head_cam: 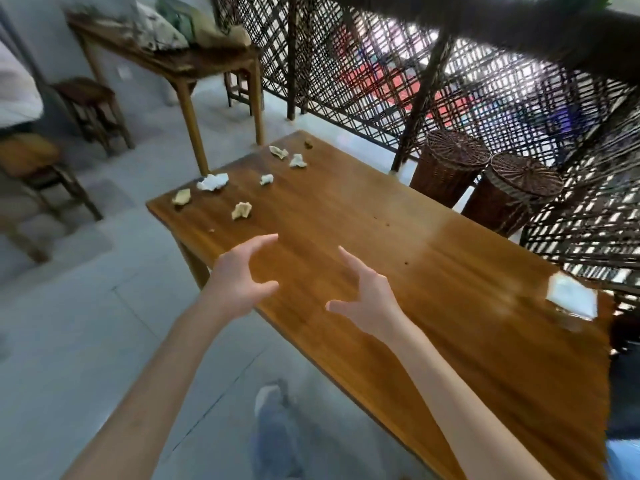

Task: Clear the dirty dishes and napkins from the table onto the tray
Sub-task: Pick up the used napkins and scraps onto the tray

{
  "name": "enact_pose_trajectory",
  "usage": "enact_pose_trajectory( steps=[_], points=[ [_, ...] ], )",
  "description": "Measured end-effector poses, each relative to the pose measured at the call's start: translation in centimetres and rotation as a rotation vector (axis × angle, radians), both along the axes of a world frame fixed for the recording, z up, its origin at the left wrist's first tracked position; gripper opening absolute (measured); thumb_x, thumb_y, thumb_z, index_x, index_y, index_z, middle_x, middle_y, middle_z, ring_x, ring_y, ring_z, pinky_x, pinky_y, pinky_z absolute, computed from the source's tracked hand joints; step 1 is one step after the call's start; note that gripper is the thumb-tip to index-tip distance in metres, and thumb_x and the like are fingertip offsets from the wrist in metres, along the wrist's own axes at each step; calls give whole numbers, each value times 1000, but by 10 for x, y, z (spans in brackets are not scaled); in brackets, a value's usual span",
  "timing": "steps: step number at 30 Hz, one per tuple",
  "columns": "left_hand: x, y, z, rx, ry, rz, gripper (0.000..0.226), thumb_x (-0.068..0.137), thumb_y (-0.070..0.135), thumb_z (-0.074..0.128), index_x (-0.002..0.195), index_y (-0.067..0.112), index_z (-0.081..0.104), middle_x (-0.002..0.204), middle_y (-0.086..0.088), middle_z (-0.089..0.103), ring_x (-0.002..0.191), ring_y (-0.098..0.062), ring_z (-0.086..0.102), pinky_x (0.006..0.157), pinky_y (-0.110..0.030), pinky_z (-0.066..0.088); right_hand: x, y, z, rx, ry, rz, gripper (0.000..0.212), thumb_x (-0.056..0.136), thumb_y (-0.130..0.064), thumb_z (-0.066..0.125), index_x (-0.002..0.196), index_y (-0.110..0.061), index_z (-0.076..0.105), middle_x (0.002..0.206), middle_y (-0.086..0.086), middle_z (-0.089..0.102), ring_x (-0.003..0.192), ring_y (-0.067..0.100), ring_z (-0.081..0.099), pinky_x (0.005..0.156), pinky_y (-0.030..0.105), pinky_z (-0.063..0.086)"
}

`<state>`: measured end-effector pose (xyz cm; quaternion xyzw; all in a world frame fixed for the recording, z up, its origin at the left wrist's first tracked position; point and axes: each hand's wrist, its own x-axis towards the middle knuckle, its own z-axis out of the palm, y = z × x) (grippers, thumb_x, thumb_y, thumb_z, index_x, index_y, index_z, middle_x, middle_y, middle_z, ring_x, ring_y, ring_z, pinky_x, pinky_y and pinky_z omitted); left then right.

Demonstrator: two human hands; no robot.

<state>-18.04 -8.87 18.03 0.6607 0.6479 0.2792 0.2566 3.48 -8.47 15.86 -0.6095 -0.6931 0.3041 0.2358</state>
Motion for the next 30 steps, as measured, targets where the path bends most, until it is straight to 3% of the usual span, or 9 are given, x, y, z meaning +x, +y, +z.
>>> enact_pose_trajectory(
  steps=[6,11,17,27,30],
  points=[
    [-61,124,-11,-20,55,3,71,75,22,77,135,38,43,140,10,47,126,-14,46,95,-30,43,-76,110,-17,54,-31,49,88,75,-29,77,144,-40,24,148,-12,36,135,14,37,92,15,35],
    [-108,223,-4,-35,110,-43,72,74,25,79,135,37,43,136,10,50,123,-12,49,93,-28,44,-130,198,-13,42,-43,31,91,74,-26,78,145,-39,23,149,-9,35,134,15,39,98,23,40],
    [-174,298,-12,-64,131,-64,70,74,24,78,134,37,45,138,7,49,125,-17,48,98,-35,42,-187,268,-32,0,-81,-2,93,73,-26,80,144,-41,22,148,-9,36,133,17,40,96,25,42],
    [-250,411,-63,-163,70,-329,65,76,21,77,131,38,47,136,7,50,123,-16,48,98,-36,45,-283,334,-70,-137,-150,-310,90,73,-18,80,144,-38,28,147,-8,38,132,17,41,99,27,41],
    [-266,428,-81,-173,69,-452,62,76,23,77,129,38,49,134,7,51,122,-14,48,95,-27,40,-312,334,-78,-227,-142,-415,90,73,-19,80,144,-38,28,147,-8,40,132,15,41,102,29,40]
  ],
)
